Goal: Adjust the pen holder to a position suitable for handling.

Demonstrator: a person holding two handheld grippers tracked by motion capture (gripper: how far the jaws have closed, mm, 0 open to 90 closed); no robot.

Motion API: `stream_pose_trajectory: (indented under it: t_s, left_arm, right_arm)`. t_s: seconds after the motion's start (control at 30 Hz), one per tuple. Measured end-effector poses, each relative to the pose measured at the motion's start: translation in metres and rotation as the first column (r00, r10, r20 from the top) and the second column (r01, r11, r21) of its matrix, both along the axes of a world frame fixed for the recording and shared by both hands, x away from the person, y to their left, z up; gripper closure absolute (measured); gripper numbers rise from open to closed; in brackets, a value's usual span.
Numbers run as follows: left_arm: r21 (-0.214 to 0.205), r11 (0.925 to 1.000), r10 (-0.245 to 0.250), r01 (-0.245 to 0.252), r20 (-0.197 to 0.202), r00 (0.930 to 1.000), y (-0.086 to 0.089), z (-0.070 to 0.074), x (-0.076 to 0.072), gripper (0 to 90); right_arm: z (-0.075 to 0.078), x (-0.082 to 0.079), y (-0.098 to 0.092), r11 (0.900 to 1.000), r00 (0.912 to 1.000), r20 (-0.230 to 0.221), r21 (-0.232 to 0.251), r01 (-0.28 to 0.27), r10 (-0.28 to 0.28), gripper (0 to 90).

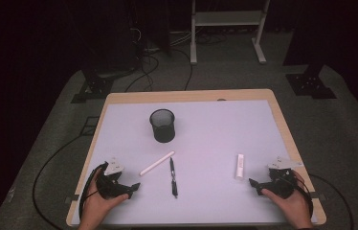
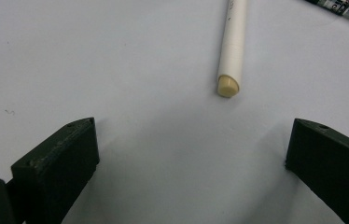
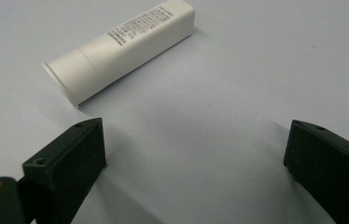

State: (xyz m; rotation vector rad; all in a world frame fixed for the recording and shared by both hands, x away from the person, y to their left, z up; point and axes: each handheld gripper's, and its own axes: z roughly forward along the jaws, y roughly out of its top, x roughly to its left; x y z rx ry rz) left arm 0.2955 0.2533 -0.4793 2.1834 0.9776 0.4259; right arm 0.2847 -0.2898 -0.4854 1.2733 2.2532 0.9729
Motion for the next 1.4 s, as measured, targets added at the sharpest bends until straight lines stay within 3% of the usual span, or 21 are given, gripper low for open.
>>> stream_pose_trajectory:
  t_s: [0.17, 0.37, 0.67, 0.8, 1.4]
  left_arm:
    - [-0.003, 0.9999, 0.010, -0.010, 0.002, 1.0000, 0.001, 0.001, 0.000, 3.3]
    - [-0.022, 0.9995, 0.024, -0.024, -0.006, 0.9997, 0.004, 0.005, 0.000, 12.7]
    - [-0.052, 0.9985, 0.019, -0.017, 0.027, 0.9994, 0.002, 0.014, 0.004, 16.5]
    - [-0.067, 0.9975, 0.025, -0.025, 0.008, 0.9996, 0.002, 0.014, 0.008, 18.4]
    - [-0.110, 0.9934, 0.030, -0.030, 0.000, 0.9995, 0.003, 0.024, 0.018, 25.0]
  right_arm:
    - [0.000, 0.000, 0.000, 1.0000, 1.0000, 0.001, 0.000, 0.000, 0.000, 4.6]
    - [0.000, 0.000, 0.000, 1.0000, 1.0000, 0.002, 0.000, 0.000, 0.000, 4.6]
    - [0.000, 0.000, 0.000, 1.0000, 1.0000, 0.002, -0.002, 0.000, 0.000, 4.7]
    - [0.000, 0.000, 0.000, 1.0000, 1.0000, -0.001, 0.000, 0.001, -0.001, 4.6]
    - [0.000, 0.000, 0.000, 1.0000, 1.0000, 0.000, -0.001, 0.001, -0.001, 4.6]
